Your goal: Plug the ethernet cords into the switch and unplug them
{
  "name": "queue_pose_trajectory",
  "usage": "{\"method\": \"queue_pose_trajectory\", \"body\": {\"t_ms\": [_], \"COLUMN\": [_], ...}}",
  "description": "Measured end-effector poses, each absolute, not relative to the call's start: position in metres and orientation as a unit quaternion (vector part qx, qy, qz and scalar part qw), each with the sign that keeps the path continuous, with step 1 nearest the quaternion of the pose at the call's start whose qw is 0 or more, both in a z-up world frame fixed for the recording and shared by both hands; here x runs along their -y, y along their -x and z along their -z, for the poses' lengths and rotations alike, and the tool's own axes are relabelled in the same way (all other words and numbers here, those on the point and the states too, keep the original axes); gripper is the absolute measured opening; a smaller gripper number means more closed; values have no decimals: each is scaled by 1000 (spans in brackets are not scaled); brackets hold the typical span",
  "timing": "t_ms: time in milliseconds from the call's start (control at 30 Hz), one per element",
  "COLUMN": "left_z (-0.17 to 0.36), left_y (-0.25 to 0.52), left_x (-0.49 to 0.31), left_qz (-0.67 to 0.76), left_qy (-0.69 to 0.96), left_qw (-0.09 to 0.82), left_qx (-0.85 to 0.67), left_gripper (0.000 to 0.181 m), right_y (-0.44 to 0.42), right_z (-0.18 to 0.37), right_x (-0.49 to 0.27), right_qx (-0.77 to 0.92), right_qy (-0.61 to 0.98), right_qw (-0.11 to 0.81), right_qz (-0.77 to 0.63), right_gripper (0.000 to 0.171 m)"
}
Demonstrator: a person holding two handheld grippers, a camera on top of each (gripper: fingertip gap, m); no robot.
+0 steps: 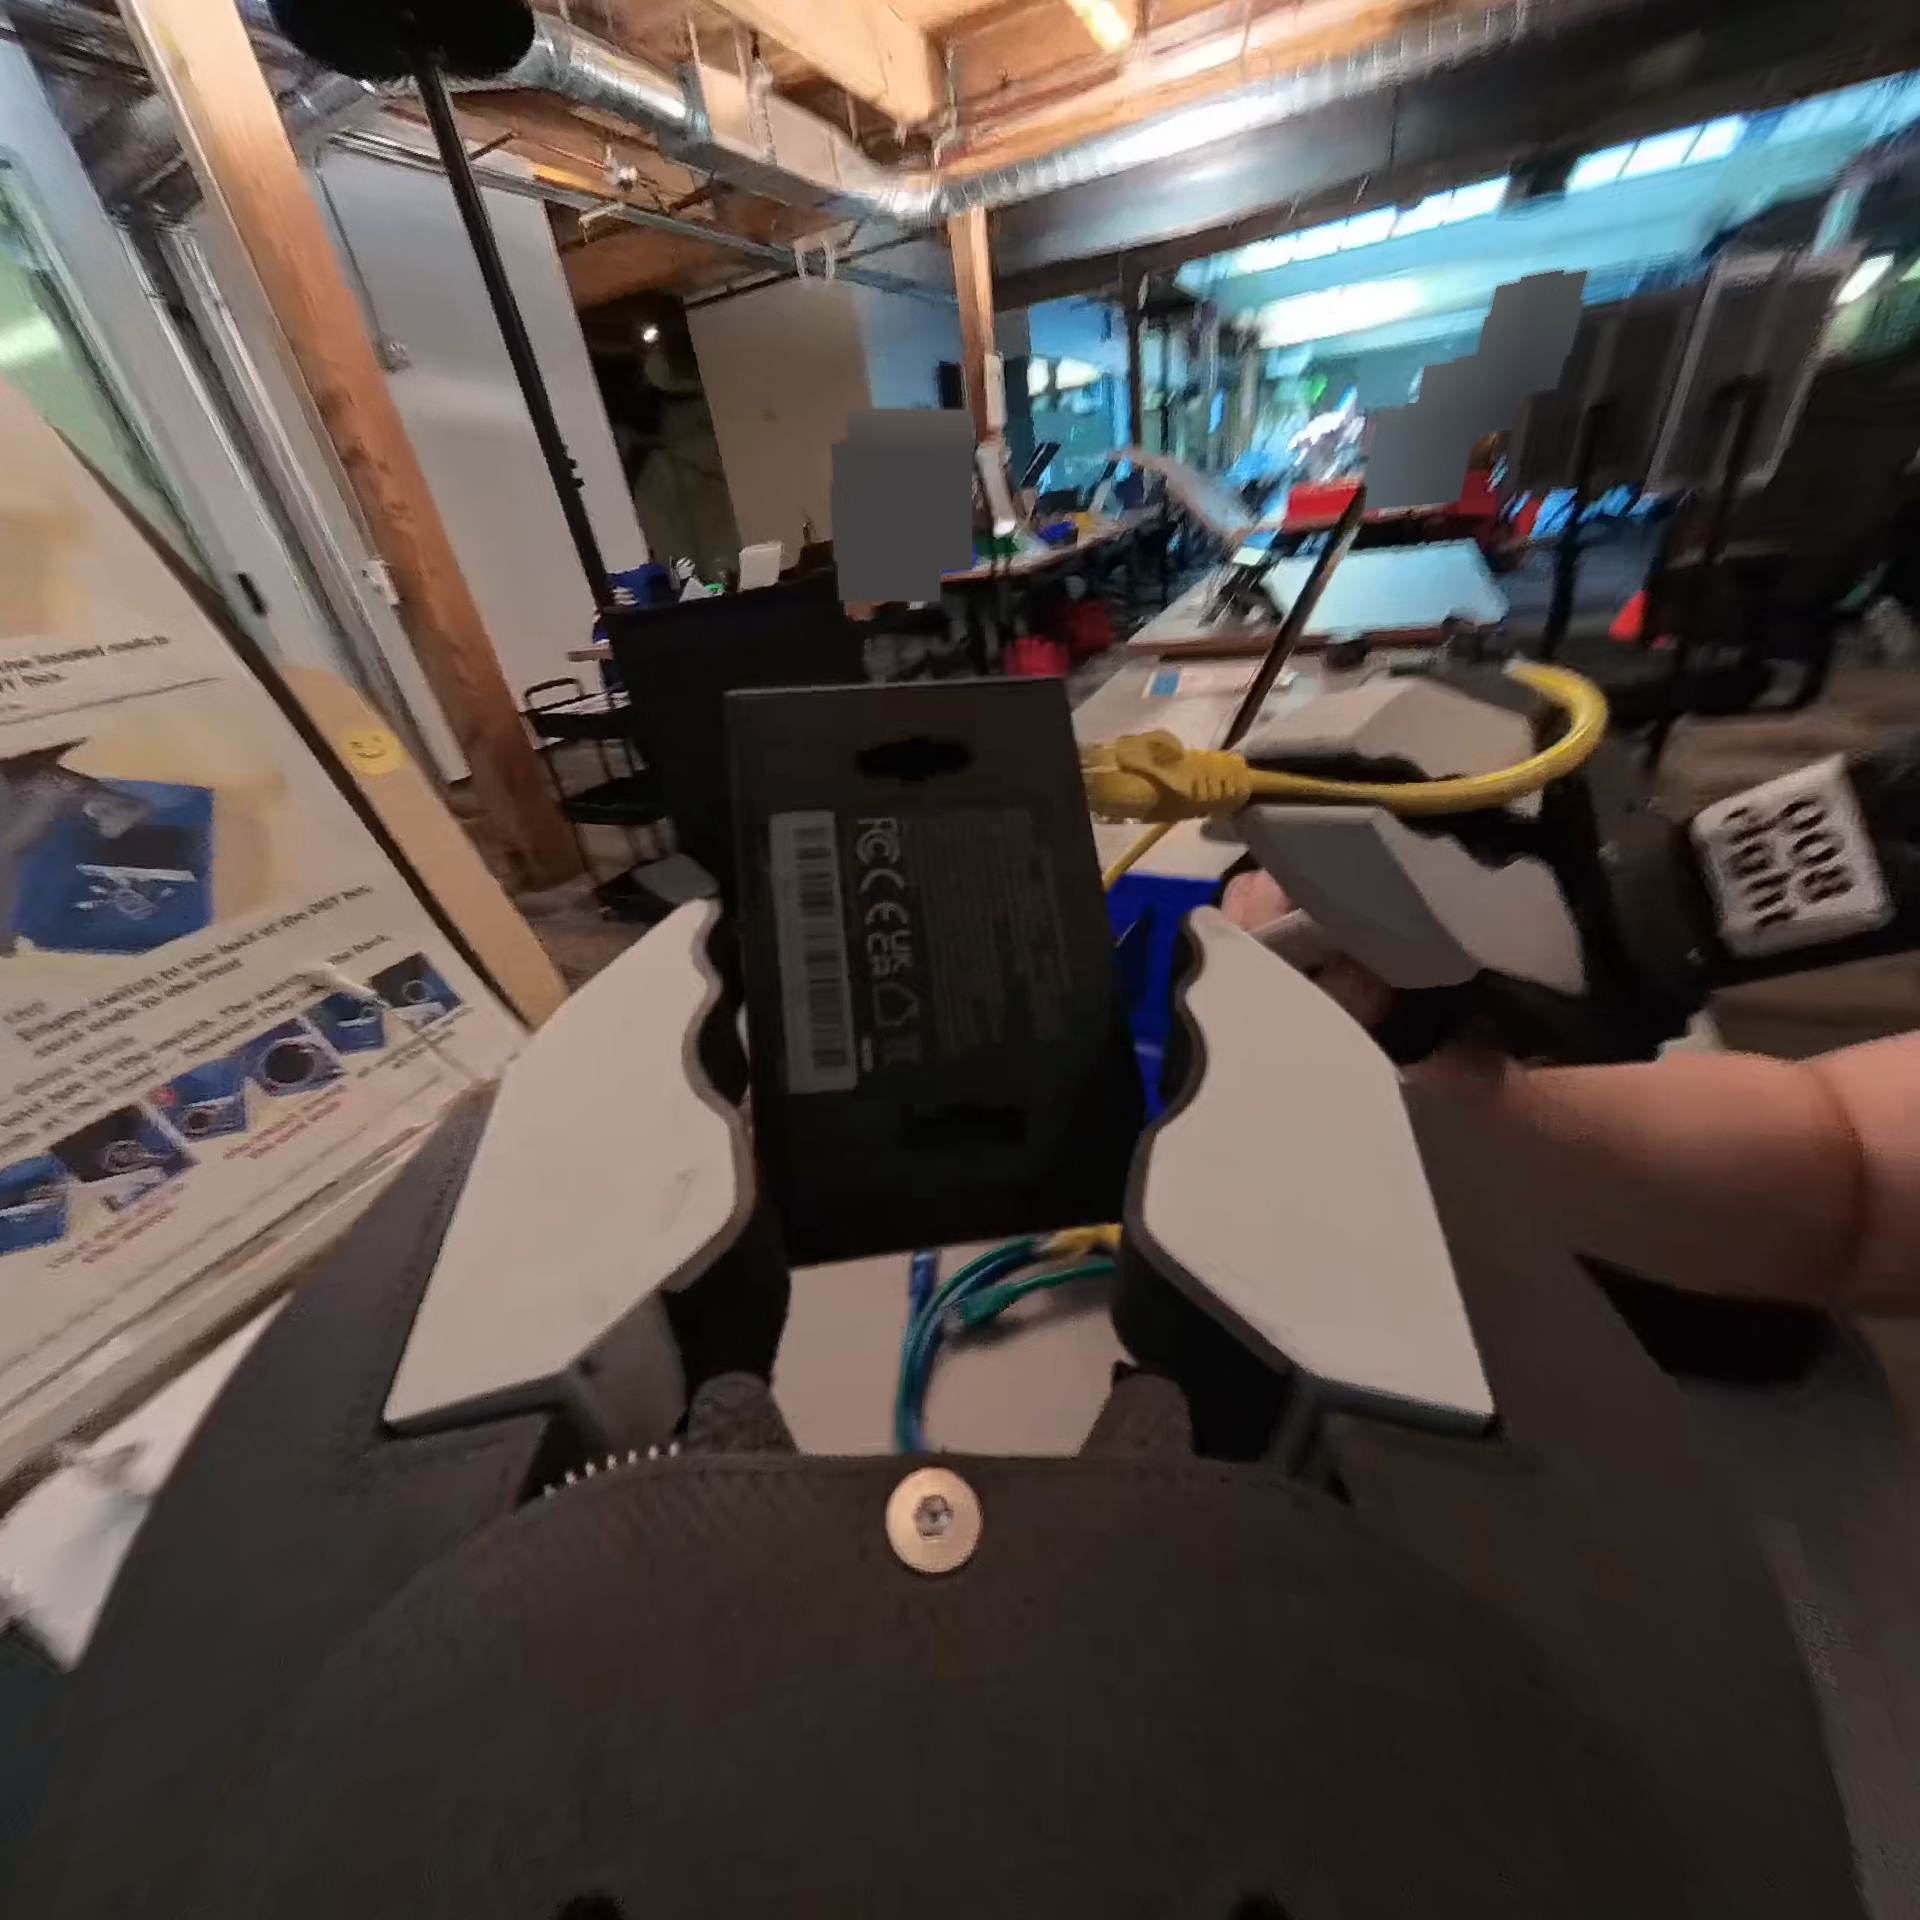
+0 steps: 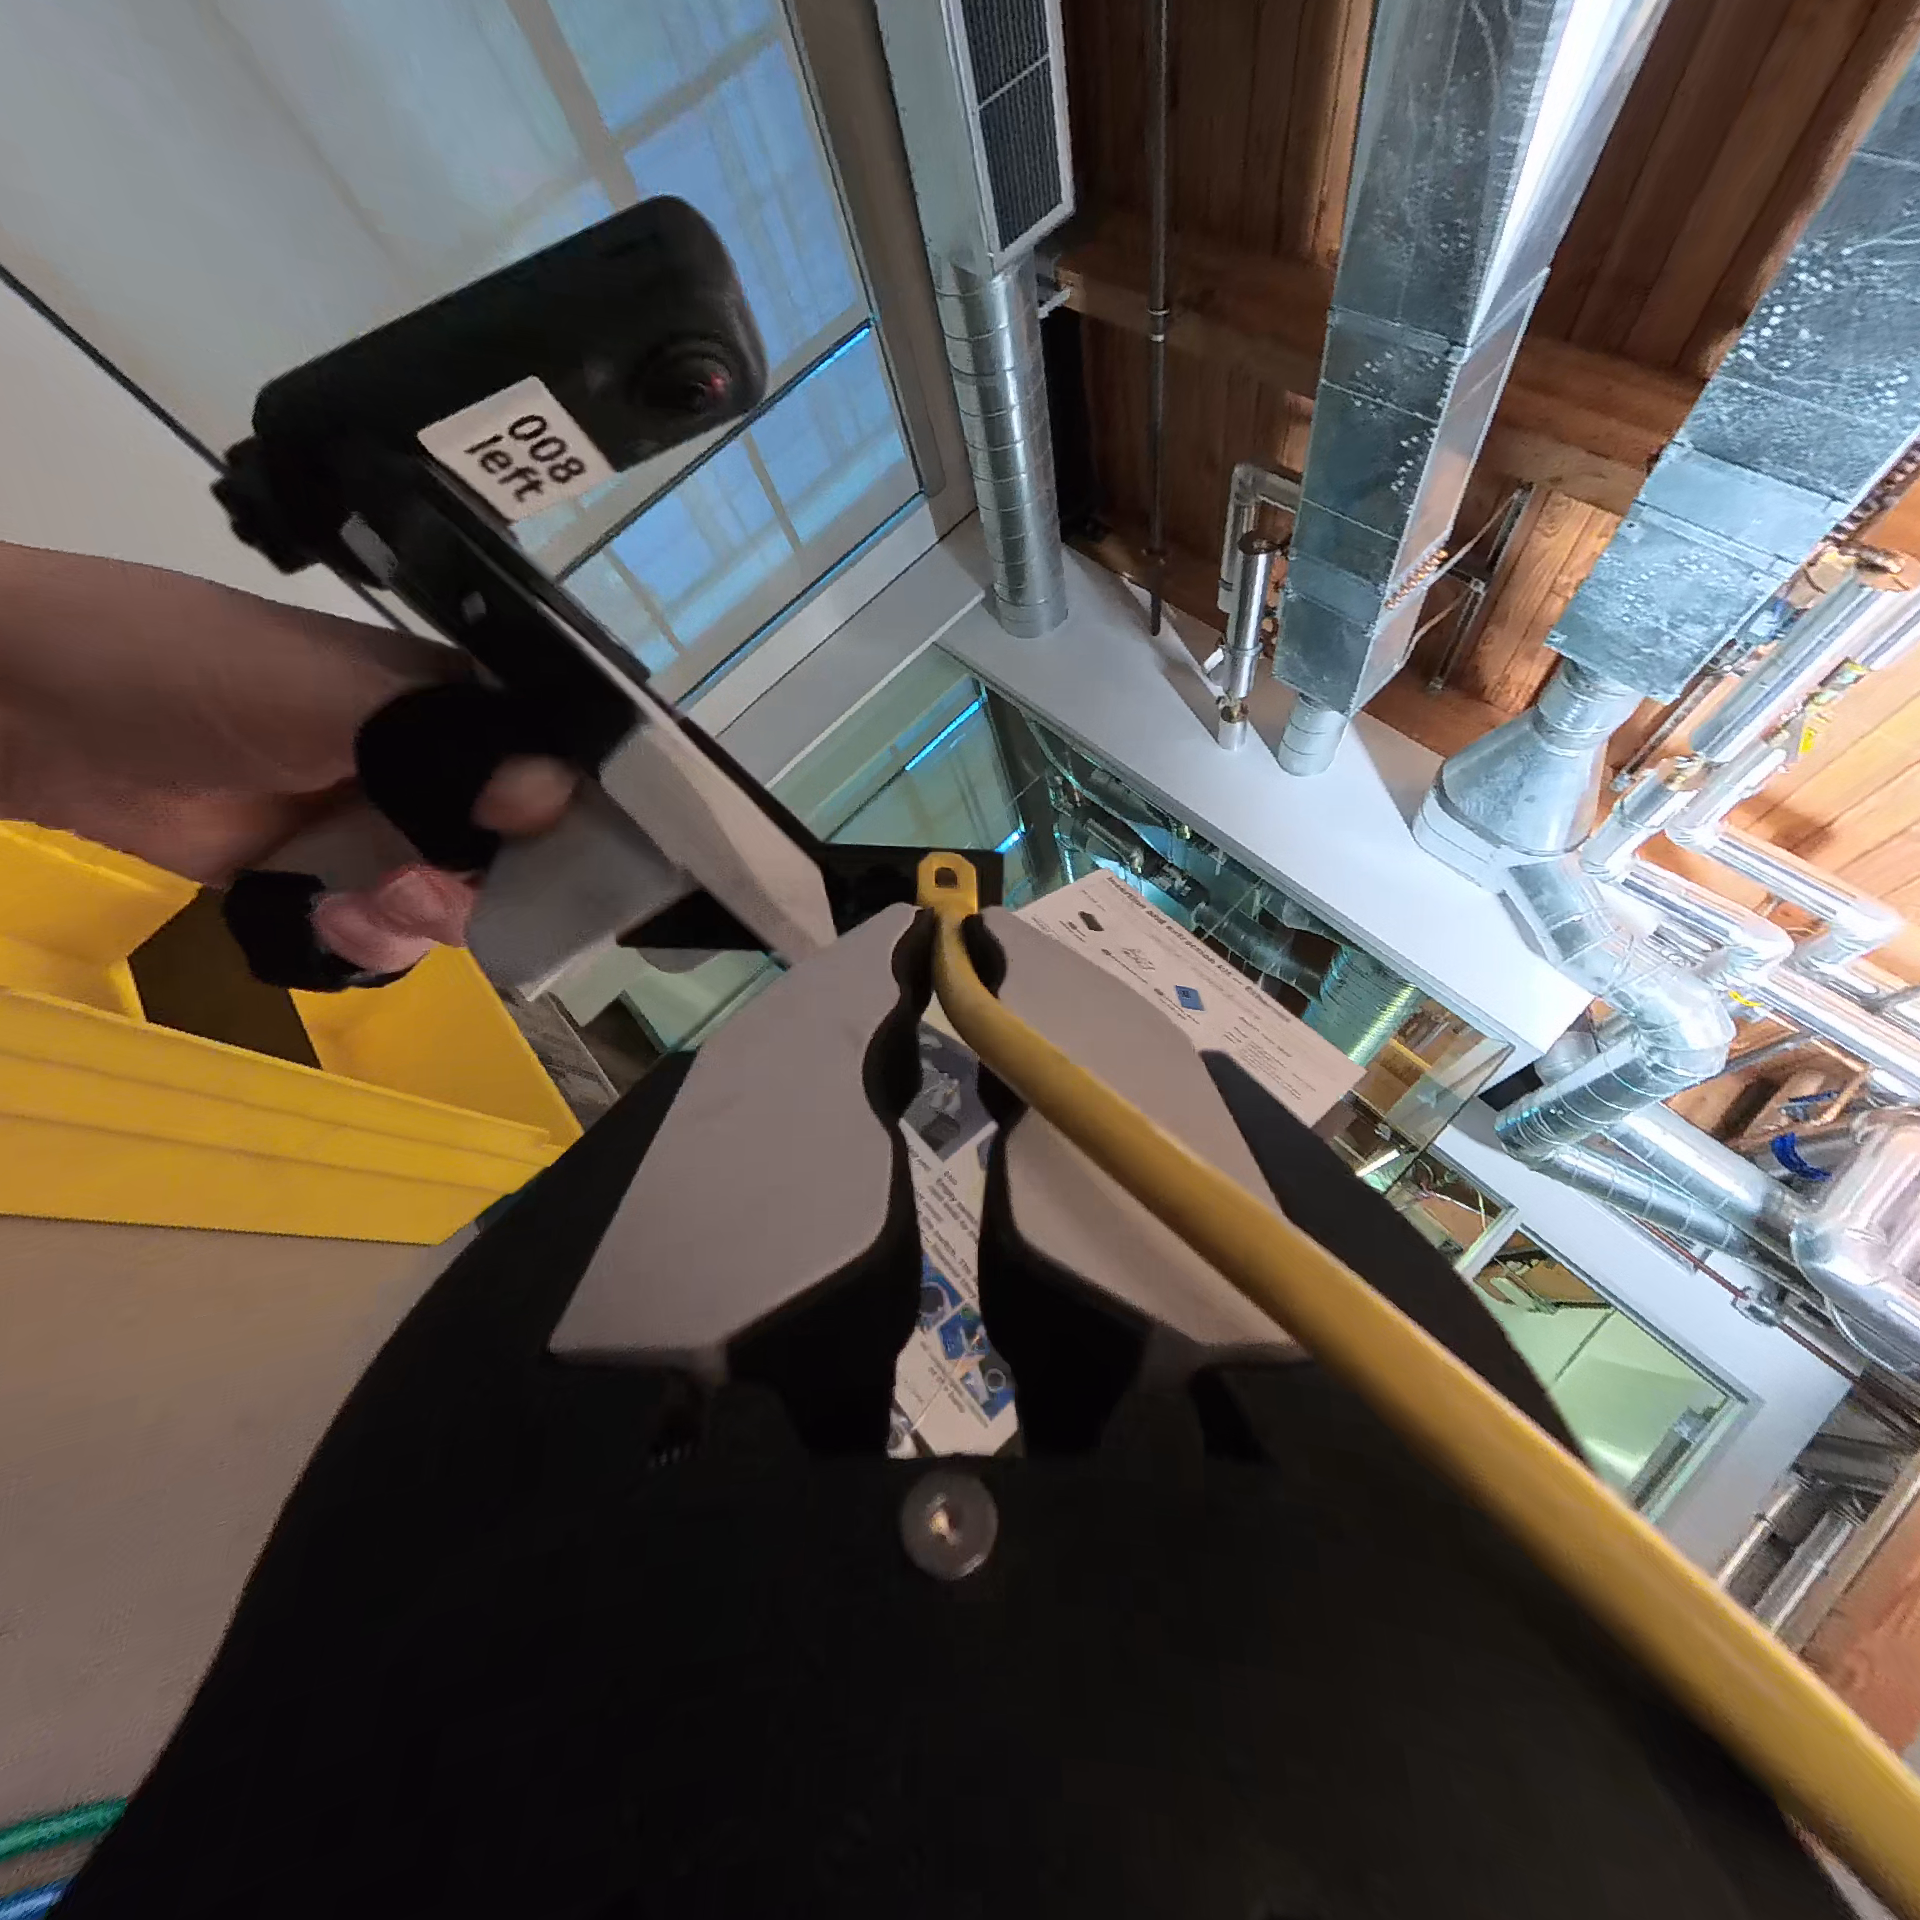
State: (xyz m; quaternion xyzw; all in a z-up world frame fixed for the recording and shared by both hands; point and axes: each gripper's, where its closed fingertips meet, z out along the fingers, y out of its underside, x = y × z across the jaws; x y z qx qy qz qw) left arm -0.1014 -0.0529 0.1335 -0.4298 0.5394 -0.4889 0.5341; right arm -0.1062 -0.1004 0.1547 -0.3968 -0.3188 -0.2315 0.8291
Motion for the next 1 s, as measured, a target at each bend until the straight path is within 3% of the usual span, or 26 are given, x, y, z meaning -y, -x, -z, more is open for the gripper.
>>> {"method": "queue_pose_trajectory", "body": {"t_ms": [300,1000], "left_z": [-124,-115], "left_y": [101,94], "left_x": [35,24], "left_qz": [373,360], "left_qy": [449,511], "left_qw": [596,583], "left_qx": [-552,-518], "left_gripper": [75,76], "right_y": [99,86], "right_z": [-143,-136], "right_x": [86,68], "right_qx": [327,313], "right_qy": [434,497], "right_qw": [819,799], "right_qz": [182,126], "right_gripper": [6,7]}}
